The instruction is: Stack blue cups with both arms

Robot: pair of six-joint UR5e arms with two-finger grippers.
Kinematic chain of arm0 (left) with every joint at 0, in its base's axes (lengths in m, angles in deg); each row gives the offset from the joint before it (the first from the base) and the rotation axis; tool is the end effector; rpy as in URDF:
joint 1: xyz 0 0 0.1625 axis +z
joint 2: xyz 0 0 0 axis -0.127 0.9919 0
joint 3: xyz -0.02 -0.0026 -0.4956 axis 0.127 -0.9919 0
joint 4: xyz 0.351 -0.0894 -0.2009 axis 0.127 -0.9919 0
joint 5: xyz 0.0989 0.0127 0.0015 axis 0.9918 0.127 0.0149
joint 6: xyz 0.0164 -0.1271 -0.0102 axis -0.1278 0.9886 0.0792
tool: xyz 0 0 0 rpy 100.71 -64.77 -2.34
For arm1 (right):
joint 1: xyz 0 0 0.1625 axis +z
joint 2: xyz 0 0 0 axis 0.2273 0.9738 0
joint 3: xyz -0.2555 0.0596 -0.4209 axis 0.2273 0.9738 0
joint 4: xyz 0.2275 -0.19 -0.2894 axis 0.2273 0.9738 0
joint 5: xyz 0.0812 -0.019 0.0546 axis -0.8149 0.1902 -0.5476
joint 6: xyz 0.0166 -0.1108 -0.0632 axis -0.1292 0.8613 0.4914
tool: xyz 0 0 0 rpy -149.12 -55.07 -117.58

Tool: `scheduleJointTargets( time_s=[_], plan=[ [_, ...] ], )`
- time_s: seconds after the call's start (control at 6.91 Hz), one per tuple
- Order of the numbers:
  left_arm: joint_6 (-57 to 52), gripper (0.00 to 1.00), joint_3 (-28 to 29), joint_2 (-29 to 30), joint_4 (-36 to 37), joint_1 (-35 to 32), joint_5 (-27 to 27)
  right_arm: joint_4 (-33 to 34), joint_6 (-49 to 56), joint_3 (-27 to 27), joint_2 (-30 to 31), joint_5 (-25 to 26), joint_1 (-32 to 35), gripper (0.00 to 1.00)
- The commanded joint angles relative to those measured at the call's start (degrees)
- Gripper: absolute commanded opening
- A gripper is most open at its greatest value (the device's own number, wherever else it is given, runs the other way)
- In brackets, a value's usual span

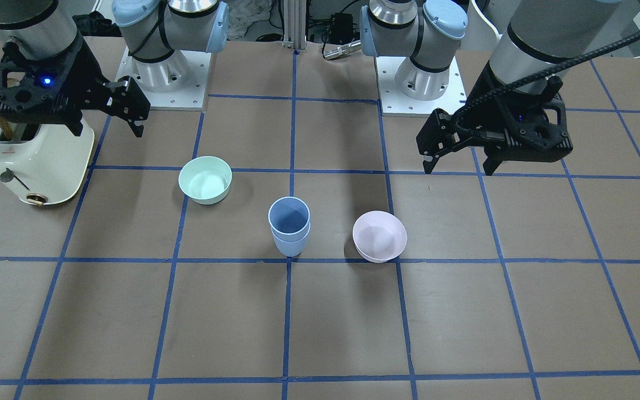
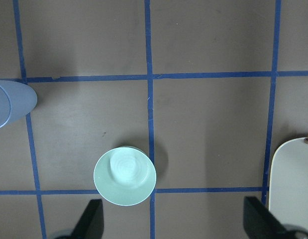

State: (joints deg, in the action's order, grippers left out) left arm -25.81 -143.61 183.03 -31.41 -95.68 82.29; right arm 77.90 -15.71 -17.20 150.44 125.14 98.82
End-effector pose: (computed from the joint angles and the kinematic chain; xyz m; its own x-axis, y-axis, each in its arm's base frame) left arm -0.1249 -0.5477 0.5504 -0.9982 -0.0236 0.0551 -0.0263 0.9984 -0.0491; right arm 0.0997 -0.4755 0.5313 -0.9998 0.0144 -0.0165 0.0138 0.9993 0.0350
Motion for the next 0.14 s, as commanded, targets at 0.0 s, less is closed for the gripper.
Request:
scheduleJointTargets(
  time_s=[0.0],
  plan=[
    [0.0, 1.0, -0.1, 0.0, 0.0, 0.1, 0.0, 0.0, -0.1, 0.0, 0.0, 0.1, 0.0, 1.0]
  ],
)
